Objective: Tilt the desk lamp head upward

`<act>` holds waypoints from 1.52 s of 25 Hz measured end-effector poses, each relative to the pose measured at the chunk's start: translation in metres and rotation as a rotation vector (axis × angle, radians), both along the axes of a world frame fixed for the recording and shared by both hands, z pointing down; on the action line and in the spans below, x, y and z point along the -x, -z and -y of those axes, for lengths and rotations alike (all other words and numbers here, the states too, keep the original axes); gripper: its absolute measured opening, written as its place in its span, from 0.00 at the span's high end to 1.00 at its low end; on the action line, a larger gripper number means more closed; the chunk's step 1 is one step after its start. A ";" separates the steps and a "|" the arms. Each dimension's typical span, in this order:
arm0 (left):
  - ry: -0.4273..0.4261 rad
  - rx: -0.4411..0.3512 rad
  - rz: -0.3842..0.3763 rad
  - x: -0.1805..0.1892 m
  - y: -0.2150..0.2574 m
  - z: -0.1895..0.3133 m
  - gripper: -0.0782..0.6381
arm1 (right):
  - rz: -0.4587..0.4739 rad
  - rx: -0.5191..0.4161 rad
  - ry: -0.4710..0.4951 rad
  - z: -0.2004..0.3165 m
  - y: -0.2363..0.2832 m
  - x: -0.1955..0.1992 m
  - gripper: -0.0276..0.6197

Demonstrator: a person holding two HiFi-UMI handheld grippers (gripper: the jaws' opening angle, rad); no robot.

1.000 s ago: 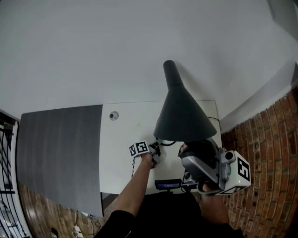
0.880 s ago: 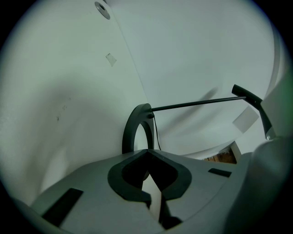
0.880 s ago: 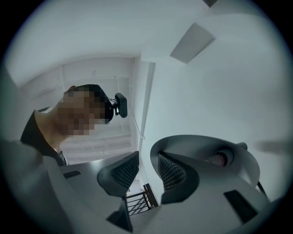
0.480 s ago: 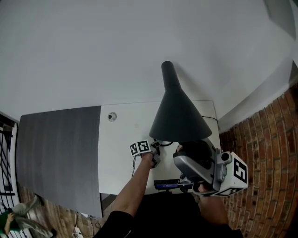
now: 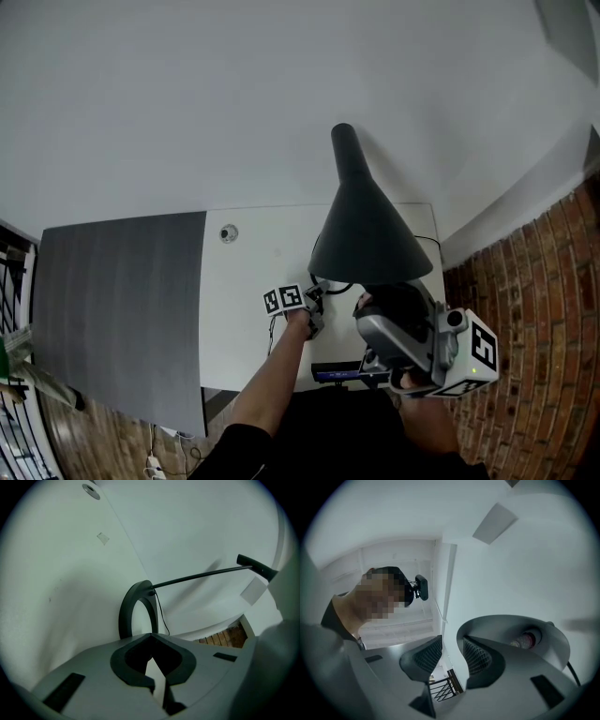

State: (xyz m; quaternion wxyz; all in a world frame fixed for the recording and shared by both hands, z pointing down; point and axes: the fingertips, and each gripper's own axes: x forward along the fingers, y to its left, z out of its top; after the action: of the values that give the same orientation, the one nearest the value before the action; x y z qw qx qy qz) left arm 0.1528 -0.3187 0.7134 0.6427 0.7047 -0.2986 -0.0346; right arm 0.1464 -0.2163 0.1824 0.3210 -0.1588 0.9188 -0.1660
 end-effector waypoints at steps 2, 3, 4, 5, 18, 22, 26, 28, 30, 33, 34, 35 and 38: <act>-0.021 0.000 0.017 -0.001 -0.001 -0.001 0.88 | -0.002 0.005 -0.006 0.002 0.002 -0.001 0.74; -0.031 0.002 0.025 -0.002 -0.001 -0.002 0.88 | 0.003 0.013 -0.005 0.002 0.002 -0.001 0.74; -0.040 0.005 0.033 -0.002 -0.001 -0.002 0.88 | 0.010 0.022 -0.002 0.003 0.002 -0.001 0.75; -0.047 0.010 0.041 -0.003 -0.001 -0.002 0.88 | 0.017 0.029 0.001 0.003 0.003 -0.001 0.74; -0.065 0.047 0.082 -0.004 -0.002 -0.002 0.88 | 0.078 0.058 0.028 0.011 0.017 -0.002 0.75; -0.065 0.040 0.081 -0.003 -0.001 -0.003 0.88 | 0.082 0.062 0.035 0.011 0.020 -0.001 0.74; -0.070 0.030 0.069 -0.004 -0.001 -0.002 0.88 | 0.072 0.059 0.036 0.009 0.017 -0.002 0.74; -0.069 0.027 0.063 -0.004 0.000 -0.003 0.88 | 0.066 0.056 0.034 0.008 0.016 -0.002 0.75; -0.076 0.017 0.071 -0.005 0.000 -0.005 0.88 | 0.059 0.055 0.030 0.008 0.015 -0.003 0.75; -0.109 0.001 0.091 -0.011 0.000 -0.009 0.88 | 0.051 0.051 0.030 0.010 0.015 -0.002 0.75; -0.116 0.000 0.095 -0.012 0.000 -0.010 0.88 | 0.050 0.050 0.031 0.010 0.015 -0.001 0.75; -0.120 0.001 0.098 -0.014 0.000 -0.010 0.88 | 0.049 0.049 0.031 0.010 0.015 -0.001 0.74; -0.135 0.012 0.107 -0.017 -0.001 -0.011 0.88 | 0.051 0.052 0.027 0.010 0.017 -0.004 0.74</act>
State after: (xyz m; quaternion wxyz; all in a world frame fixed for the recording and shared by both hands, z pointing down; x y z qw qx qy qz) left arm 0.1700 -0.3073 0.7141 0.6309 0.7202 -0.2845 0.0484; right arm 0.1505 -0.2263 0.1659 0.3377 -0.1502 0.9078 -0.1980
